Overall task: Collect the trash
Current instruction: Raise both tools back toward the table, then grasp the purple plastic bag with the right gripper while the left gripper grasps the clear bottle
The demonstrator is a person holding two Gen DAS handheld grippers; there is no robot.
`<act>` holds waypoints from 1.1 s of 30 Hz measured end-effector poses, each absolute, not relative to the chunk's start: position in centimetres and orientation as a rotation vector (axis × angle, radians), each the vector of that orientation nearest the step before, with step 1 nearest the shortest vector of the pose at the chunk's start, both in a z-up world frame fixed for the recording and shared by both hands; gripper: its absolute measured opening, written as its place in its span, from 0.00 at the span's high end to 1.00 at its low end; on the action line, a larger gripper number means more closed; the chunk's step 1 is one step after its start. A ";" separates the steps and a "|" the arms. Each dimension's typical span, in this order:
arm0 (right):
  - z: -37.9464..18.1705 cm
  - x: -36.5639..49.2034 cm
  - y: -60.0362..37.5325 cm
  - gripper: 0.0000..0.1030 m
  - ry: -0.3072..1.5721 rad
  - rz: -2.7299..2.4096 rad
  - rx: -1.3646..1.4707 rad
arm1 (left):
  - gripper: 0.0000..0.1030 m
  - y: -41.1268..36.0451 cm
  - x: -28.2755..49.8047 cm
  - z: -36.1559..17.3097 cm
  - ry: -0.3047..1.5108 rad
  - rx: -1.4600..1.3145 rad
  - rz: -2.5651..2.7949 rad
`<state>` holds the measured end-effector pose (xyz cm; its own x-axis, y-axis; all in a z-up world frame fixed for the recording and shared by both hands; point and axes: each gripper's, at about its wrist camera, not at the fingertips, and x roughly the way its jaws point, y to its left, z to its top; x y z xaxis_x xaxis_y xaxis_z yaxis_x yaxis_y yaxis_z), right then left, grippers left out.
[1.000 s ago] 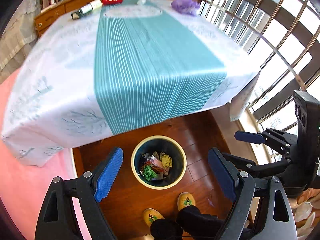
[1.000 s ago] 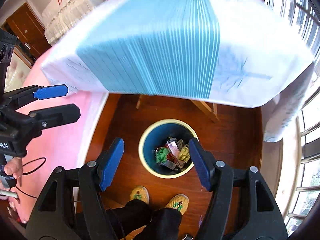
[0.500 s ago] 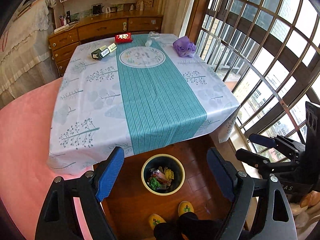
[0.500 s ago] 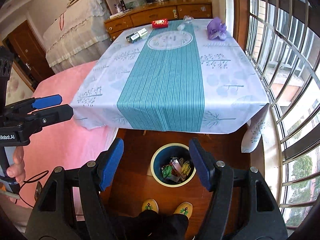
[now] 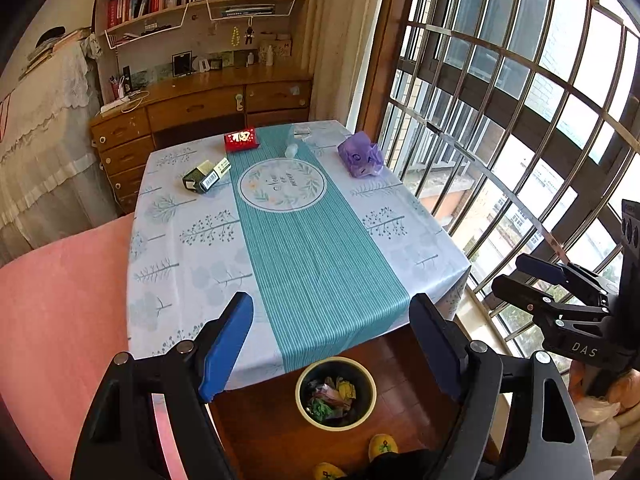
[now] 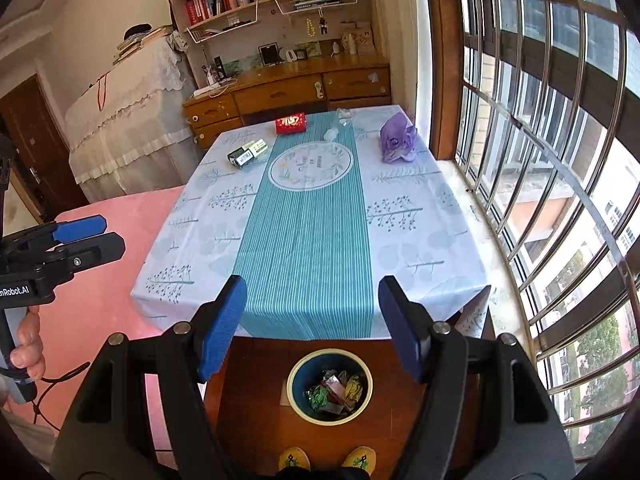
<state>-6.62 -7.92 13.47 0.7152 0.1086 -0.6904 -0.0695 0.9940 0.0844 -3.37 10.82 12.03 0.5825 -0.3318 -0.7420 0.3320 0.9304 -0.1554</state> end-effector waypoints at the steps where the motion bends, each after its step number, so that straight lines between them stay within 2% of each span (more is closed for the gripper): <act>1: 13.9 -6.1 -7.9 0.36 0.760 0.095 0.048 | 0.21 10.8 -2.5 12.4 0.863 0.004 -0.389; 8: 15.3 -0.5 -8.6 0.35 0.753 0.060 0.013 | 0.21 10.3 4.0 13.1 0.862 -0.018 -0.411; 15: 13.6 9.1 -12.0 0.33 0.777 0.057 -0.010 | 0.21 8.0 13.0 11.8 0.865 -0.005 -0.380; 28: 4.5 36.7 -22.4 0.28 0.980 0.047 -0.044 | 0.21 -0.1 38.4 4.3 1.025 -0.016 -0.239; 33: -0.3 44.9 -23.8 0.27 1.067 0.034 -0.056 | 0.21 -2.4 46.5 0.8 1.074 -0.021 -0.183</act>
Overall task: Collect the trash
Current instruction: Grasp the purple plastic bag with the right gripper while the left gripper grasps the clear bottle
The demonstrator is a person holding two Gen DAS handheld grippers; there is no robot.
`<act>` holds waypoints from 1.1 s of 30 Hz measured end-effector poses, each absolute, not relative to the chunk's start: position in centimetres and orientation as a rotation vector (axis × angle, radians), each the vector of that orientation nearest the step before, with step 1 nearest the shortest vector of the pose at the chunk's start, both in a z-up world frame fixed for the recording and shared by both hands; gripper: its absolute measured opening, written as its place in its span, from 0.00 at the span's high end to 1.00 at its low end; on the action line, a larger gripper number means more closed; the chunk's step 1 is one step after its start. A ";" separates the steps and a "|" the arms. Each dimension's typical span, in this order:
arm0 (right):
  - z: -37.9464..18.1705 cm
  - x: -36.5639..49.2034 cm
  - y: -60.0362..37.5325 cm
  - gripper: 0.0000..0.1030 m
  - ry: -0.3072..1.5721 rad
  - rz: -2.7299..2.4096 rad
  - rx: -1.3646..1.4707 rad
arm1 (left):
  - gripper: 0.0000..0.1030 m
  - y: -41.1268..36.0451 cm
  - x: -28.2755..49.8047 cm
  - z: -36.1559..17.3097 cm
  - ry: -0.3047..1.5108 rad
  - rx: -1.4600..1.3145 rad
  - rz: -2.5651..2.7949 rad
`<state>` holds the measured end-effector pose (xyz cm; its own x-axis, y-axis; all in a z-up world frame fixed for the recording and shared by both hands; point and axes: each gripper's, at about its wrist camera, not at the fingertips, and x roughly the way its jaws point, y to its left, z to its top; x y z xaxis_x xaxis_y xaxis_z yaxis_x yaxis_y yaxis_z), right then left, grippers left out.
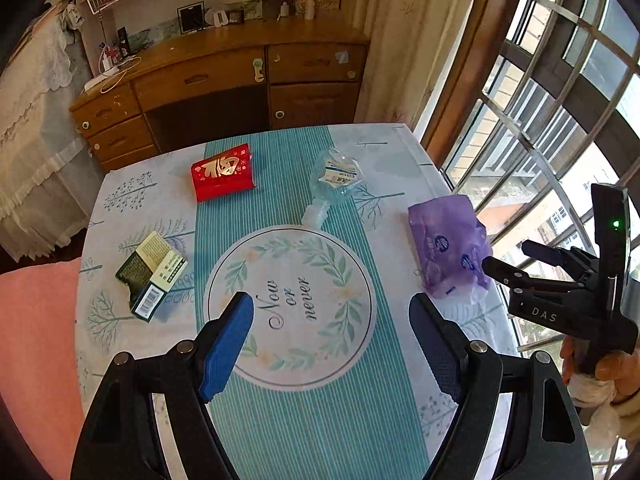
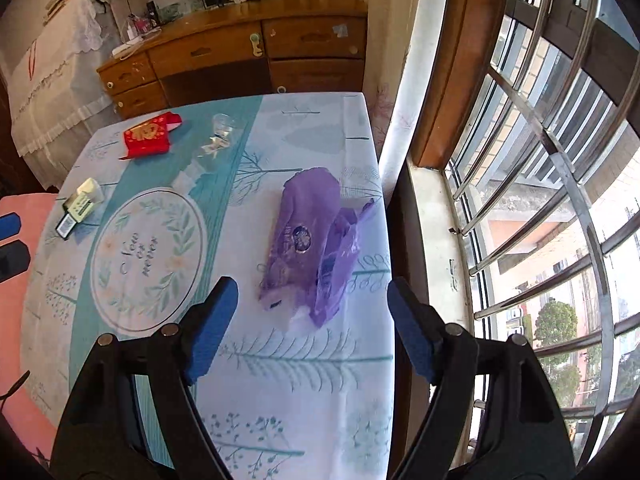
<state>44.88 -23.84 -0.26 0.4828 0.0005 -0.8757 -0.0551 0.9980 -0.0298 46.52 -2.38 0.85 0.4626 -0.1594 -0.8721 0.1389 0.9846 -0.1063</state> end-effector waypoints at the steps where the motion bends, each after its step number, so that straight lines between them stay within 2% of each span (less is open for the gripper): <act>1: -1.1 46.3 -23.9 0.27 1.081 0.036 -0.053 | 0.21 -2.5 47.7 0.2 1.083 -0.019 -0.175; 6: -5.9 51.2 -22.6 0.27 1.168 0.023 -0.052 | 0.21 -3.2 52.6 -2.6 1.115 -0.010 -0.142; 12: -10.1 52.8 -20.2 0.26 1.235 0.054 -0.098 | 0.21 -3.5 56.4 -5.3 1.155 -0.024 -0.116; 14: -10.8 52.8 -19.3 0.23 1.218 0.066 -0.153 | 0.21 -3.4 56.8 -6.0 1.163 -0.020 -0.110; 18: -11.1 52.8 -18.7 0.25 1.178 0.112 -0.197 | 0.21 -3.7 58.9 -7.2 1.169 -0.006 -0.109; 19: -11.0 52.9 -18.7 0.27 1.169 0.124 -0.205 | 0.21 -3.8 59.4 -7.5 1.172 -0.007 -0.111; 21: -10.8 53.0 -18.9 0.41 1.146 0.142 -0.212 | 0.21 -3.8 60.1 -7.9 1.180 -0.009 -0.112; 22: -10.6 53.1 -19.1 0.45 1.142 0.148 -0.214 | 0.21 -3.9 60.6 -8.3 1.186 -0.008 -0.113; 24: -10.4 53.5 -19.5 0.65 1.129 0.156 -0.213 | 0.21 -4.0 61.6 -8.9 1.196 -0.011 -0.115; 26: -10.2 54.4 -20.2 0.75 1.128 0.158 -0.190 | 0.21 -4.4 62.7 -9.7 1.209 -0.014 -0.127; 27: -10.1 54.9 -20.5 0.78 1.128 0.158 -0.179 | 0.21 -4.5 63.2 -10.0 1.215 -0.014 -0.132; 33: -9.9 57.4 -22.4 0.82 1.124 0.144 -0.112 | 0.21 -6.1 65.7 -12.4 1.257 0.016 -0.159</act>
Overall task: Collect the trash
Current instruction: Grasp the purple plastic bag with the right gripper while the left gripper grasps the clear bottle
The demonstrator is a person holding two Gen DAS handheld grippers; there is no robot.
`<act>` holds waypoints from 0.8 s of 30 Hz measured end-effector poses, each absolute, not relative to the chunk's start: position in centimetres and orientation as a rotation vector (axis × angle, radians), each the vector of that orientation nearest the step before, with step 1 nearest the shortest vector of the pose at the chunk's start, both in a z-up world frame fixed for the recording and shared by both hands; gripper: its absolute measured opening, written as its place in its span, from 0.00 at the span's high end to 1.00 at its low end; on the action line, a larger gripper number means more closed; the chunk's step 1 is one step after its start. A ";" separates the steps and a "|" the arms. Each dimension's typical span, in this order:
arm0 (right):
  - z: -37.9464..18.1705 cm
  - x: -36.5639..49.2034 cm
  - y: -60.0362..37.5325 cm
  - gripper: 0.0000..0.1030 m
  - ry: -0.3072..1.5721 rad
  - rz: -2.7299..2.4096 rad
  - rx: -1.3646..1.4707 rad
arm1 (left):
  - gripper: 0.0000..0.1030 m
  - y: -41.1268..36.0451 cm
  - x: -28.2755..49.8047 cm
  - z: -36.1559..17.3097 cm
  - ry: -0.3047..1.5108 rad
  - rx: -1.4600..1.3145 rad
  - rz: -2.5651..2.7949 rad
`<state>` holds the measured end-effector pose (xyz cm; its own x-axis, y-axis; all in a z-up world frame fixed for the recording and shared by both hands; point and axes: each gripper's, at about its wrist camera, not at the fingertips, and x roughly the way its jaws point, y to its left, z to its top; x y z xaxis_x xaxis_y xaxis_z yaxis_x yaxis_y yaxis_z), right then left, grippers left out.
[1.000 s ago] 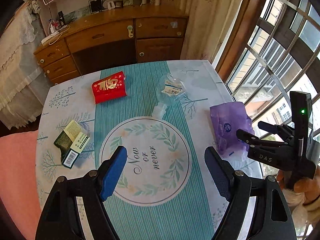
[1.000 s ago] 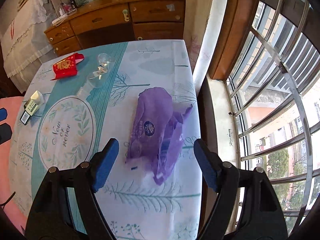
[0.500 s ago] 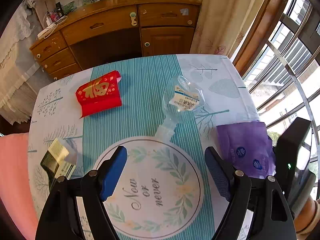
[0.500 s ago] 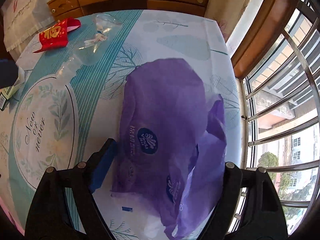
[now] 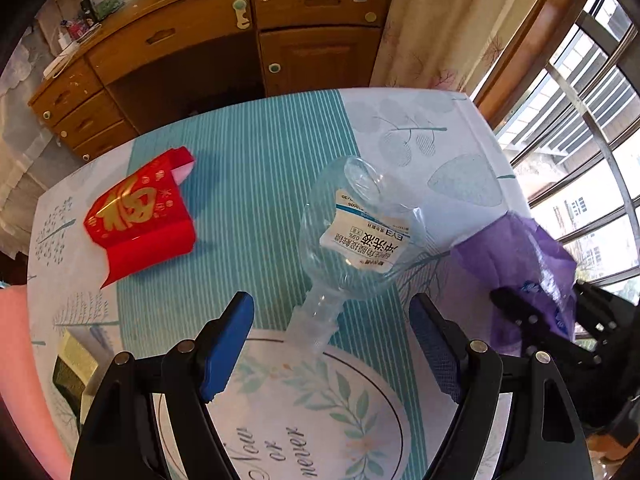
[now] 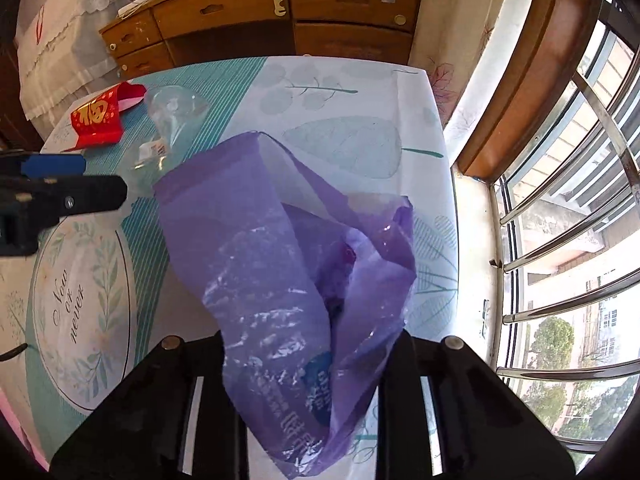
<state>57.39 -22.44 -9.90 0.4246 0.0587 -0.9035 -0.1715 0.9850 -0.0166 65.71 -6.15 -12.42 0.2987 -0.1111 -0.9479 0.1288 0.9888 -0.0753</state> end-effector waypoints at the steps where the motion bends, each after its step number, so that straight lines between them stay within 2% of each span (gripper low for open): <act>1: -9.9 57.7 -22.7 0.83 1.123 0.143 -0.102 | 0.21 -6.4 66.0 -12.9 1.267 0.024 -0.160; 3: -9.8 58.2 -23.0 0.83 1.123 0.144 -0.084 | 0.21 -6.8 66.6 -13.9 1.285 0.038 -0.152; 7: -9.8 58.3 -23.1 0.83 1.116 0.149 -0.079 | 0.46 -7.3 67.4 -15.6 1.336 0.027 -0.160; 9: -9.7 58.2 -23.2 0.83 1.116 0.153 -0.073 | 0.52 -7.5 67.4 -15.6 1.314 0.032 -0.160; 10: -9.7 58.1 -23.3 0.83 1.118 0.154 -0.068 | 0.59 -7.7 67.4 -15.7 1.307 0.047 -0.151; 11: -9.7 58.0 -23.3 0.83 1.120 0.154 -0.065 | 0.73 -7.8 67.4 -15.7 1.301 0.055 -0.148; 18: -9.5 56.4 -23.1 0.85 1.135 0.165 -0.050 | 0.73 -7.9 65.1 -15.0 1.253 0.072 -0.159; 24: -8.4 53.4 -22.2 0.85 1.126 0.181 -0.057 | 0.73 -7.2 60.8 -12.4 1.212 0.058 -0.192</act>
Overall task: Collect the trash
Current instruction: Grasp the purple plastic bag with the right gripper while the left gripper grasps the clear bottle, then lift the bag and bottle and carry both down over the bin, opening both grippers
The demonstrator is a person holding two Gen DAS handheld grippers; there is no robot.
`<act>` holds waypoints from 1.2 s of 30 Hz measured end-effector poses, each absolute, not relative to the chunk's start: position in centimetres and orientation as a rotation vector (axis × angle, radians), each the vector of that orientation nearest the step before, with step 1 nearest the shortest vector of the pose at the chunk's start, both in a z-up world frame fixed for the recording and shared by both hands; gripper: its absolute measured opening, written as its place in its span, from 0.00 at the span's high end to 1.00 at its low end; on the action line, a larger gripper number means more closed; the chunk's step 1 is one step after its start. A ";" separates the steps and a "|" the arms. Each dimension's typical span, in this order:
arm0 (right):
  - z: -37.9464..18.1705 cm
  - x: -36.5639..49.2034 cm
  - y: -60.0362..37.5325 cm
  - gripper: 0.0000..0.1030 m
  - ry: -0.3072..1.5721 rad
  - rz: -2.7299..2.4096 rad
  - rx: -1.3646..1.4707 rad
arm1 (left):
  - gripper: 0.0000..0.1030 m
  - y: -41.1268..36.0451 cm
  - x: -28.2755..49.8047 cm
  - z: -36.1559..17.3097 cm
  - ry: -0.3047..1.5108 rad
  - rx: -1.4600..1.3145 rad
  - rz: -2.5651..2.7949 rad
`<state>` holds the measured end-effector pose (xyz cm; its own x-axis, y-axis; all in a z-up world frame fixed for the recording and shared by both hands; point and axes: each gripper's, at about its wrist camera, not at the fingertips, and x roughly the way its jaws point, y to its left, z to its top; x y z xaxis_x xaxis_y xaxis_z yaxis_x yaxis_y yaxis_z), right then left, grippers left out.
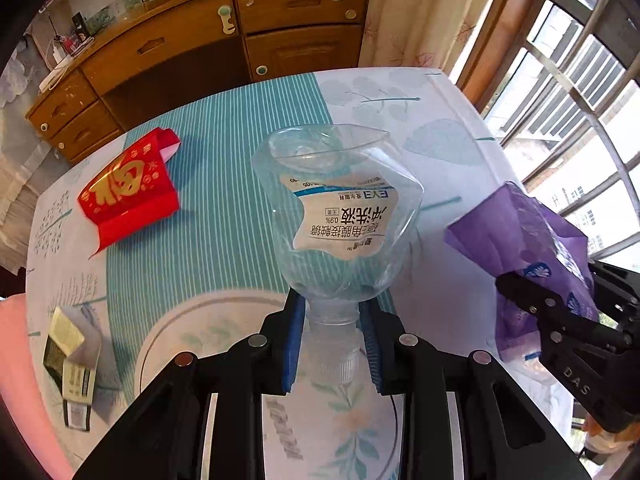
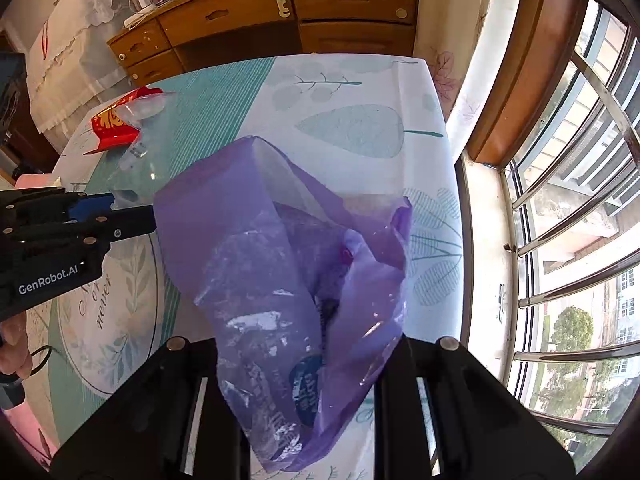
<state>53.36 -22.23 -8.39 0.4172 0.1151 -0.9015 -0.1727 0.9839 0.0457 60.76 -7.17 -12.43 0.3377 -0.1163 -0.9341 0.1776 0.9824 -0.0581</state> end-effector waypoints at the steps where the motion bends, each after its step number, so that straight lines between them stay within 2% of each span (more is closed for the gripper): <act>1: -8.0 52.7 -22.0 0.85 1.122 0.183 -0.059 | 0.73 -7.0 59.7 -11.8 1.204 0.056 -0.198; 10: -3.4 43.6 -18.8 0.85 1.062 0.211 -0.105 | 0.73 -5.5 48.6 -7.0 1.146 0.037 -0.256; 22: 2.4 25.0 -11.0 0.85 0.970 0.181 -0.125 | 0.73 0.7 28.7 -1.5 1.073 0.045 -0.348; 36: 3.5 4.2 -0.7 0.85 0.951 0.137 -0.108 | 0.73 8.7 10.5 -0.6 1.061 0.077 -0.450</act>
